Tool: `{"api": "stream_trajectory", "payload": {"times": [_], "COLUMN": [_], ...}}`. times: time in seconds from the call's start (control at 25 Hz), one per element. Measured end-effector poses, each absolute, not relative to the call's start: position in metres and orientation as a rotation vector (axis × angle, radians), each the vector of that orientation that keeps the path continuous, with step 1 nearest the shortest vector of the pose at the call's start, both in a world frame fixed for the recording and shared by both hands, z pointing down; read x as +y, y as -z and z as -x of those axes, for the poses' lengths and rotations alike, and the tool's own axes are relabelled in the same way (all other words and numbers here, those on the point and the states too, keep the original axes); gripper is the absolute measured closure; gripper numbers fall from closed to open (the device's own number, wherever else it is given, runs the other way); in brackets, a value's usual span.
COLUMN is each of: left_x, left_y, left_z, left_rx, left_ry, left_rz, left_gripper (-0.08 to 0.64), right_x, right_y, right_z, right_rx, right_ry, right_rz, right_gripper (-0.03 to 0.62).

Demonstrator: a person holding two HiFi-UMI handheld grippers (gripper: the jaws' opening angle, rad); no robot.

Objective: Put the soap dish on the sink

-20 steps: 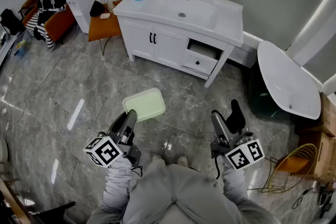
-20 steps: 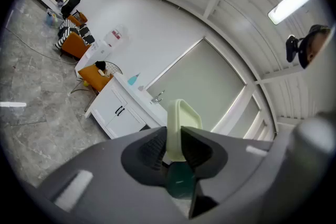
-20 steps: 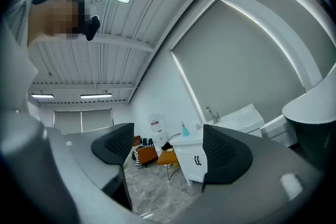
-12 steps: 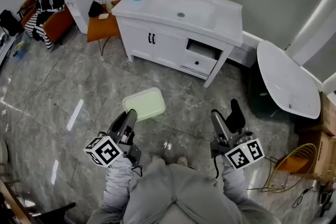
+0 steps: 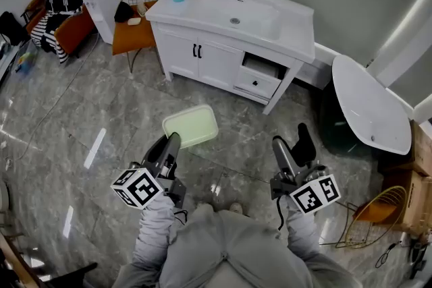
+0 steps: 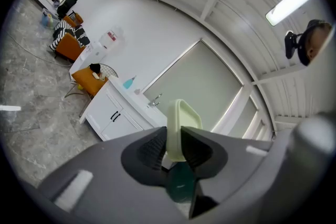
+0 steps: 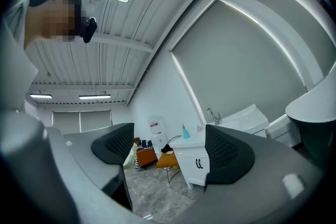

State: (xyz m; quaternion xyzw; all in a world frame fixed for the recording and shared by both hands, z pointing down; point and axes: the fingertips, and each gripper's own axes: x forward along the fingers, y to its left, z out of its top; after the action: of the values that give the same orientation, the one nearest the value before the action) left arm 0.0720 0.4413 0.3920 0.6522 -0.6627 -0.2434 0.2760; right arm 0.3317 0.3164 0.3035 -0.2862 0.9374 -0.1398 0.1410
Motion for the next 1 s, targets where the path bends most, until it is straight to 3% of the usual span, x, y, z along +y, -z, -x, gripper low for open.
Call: {"api": "stream_trajectory", "payload": {"times": [0.16, 0.32, 1.0], "left_x": [0.433, 0.429, 0.327], "left_y": [-0.382, -0.376, -0.378], "left_z": [-0.057, -0.039, 0.024], "left_rx": [-1.776, -1.764, -1.799], "left_ry": [0.637, 0.627, 0.617], "left_rz": [-1.806, -1.846, -1.861], "left_gripper": [0.428, 0.428, 0.428], "right_x": [0.316, 0.317, 0.218], "right_y": [-0.304, -0.305, -0.318], "right_z": [-0.305, -0.285, -0.232], "right_rx": [2.747, 2.744, 2.756], "right_ry": [0.360, 0.320, 0.309], "right_rz": [0.871, 0.921, 0.937], "right_gripper": [0.190, 0.288, 0.288]}}
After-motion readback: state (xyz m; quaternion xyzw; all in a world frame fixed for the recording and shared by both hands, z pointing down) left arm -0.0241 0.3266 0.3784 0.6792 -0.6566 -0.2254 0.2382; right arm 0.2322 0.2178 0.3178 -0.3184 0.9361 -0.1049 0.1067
